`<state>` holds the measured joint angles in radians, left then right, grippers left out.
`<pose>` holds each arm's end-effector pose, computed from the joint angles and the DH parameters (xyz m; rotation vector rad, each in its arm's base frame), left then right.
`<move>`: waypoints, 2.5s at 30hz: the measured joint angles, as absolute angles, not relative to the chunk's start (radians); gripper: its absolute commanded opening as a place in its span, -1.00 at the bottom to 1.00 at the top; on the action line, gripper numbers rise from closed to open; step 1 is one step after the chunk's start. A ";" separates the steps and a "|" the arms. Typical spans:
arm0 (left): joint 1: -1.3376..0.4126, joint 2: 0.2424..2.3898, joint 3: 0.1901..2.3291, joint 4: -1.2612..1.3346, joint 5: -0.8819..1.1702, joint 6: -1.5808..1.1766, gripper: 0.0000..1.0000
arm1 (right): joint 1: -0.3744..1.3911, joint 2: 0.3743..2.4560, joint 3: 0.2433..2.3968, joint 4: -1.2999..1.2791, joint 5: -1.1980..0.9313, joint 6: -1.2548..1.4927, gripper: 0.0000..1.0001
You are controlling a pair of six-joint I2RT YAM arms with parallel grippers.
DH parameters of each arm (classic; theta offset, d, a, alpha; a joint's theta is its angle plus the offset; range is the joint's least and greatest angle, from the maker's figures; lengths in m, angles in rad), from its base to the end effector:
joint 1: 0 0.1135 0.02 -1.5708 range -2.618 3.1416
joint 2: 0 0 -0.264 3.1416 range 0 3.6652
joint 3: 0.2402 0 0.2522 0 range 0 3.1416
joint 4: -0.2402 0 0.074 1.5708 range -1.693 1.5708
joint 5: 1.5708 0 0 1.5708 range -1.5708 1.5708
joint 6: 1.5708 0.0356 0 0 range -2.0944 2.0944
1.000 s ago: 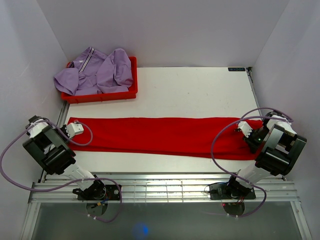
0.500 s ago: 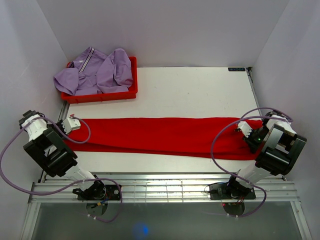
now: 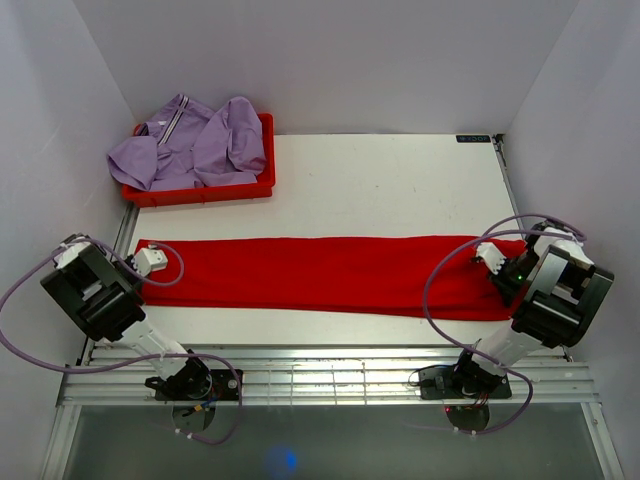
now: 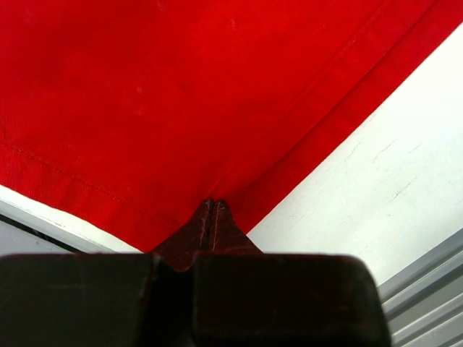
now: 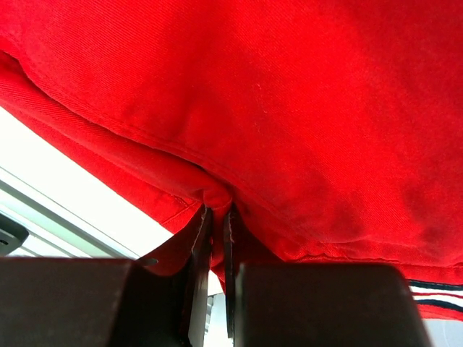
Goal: Fold and stack the trousers
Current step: Fold the trousers
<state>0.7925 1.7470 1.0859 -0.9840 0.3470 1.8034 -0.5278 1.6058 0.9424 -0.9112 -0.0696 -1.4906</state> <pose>0.2112 0.1969 0.1632 1.3484 2.4745 -0.2340 0.2248 -0.1282 0.1643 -1.4278 2.7337 0.0621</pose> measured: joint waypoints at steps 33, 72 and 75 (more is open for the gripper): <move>0.562 1.573 1.118 -1.095 0.816 1.261 0.65 | -0.479 1.710 1.213 -1.029 -0.260 -1.156 0.01; 0.053 1.432 1.155 -0.544 0.732 0.735 0.96 | -0.307 1.810 1.456 -1.061 -0.415 -1.130 0.43; 0.027 1.463 1.182 -0.469 0.774 0.619 0.96 | -0.299 1.894 1.478 -1.085 -0.428 -1.148 0.37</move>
